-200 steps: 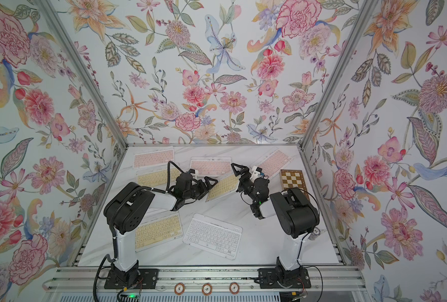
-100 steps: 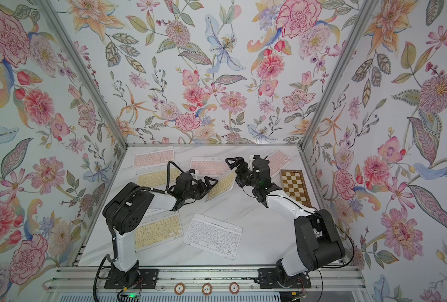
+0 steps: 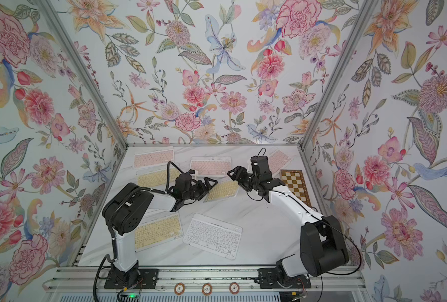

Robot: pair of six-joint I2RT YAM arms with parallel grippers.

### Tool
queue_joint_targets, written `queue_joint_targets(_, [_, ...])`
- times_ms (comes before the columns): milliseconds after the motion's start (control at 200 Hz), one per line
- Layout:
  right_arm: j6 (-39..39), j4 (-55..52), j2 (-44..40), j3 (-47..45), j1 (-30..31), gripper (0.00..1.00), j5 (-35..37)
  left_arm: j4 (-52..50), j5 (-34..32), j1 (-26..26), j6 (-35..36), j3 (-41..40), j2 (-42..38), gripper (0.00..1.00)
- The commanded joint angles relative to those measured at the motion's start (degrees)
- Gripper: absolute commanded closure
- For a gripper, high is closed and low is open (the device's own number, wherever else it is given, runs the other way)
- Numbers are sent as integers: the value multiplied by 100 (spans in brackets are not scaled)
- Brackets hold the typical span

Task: Stack the numeric keypads
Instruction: Pick up the numeric keypad from the center of the board.

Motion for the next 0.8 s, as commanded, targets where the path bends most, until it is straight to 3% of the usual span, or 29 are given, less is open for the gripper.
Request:
queue_joint_targets(0, [-884,-627,-228,319,77,37,180,-21,130,54,57,-79,-224,1])
queue_joint_targets(225, [-1276,-884,-228,286,61,51,209,-87,91,55,75,-28,-234,1])
queue_joint_targets(300, [-1372,-961,-221,312,63,60,239,-133,69,50,98,-17,-263,1])
queue_joint_targets(791, [-1741,-1134,-292,423,-88,87,102,-530,-72,50,354,100,-481,1])
